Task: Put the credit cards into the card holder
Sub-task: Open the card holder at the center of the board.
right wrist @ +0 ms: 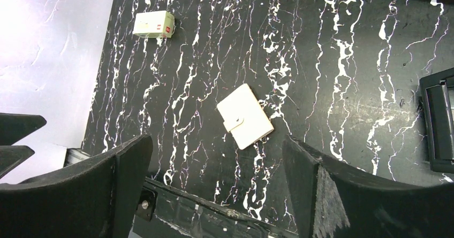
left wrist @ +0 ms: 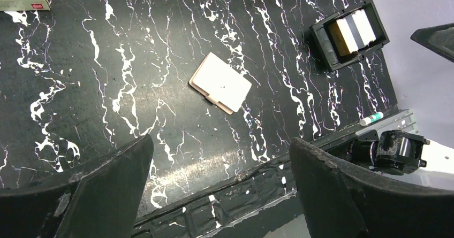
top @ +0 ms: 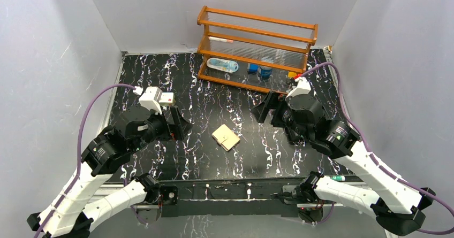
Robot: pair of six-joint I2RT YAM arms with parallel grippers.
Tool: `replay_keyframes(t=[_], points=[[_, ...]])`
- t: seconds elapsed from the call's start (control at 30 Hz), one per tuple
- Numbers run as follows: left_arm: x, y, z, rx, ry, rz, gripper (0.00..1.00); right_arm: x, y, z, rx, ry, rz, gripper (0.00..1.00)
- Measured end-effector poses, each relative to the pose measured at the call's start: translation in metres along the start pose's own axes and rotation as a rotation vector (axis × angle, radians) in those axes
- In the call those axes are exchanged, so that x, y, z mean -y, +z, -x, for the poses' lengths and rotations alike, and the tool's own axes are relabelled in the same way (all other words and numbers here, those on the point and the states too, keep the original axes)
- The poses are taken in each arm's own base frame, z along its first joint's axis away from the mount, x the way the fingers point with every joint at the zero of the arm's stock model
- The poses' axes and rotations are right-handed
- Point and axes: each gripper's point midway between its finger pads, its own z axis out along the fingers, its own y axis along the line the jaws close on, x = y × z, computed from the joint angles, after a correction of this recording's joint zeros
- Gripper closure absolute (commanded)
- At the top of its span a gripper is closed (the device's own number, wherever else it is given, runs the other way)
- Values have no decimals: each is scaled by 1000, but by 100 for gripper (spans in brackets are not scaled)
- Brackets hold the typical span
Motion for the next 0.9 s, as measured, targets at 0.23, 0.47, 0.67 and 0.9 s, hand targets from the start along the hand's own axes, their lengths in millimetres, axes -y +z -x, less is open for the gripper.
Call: replay_keyframes(t=[0.23,0.47,0.67,0.9], points=[[-1,0,1,4,0,7,1,3,2,-4,-3,-1,-4,2],[-2,4,2,-1,3,23,1,3,2,-3,0,-1,-2,2],[-10,13,-4,-2,10,56,1,12,13,-19,-37,-17,-32,4],[-38,44,-50,-107,41,149,2,24,50,-65,-210,-90,-102,30]])
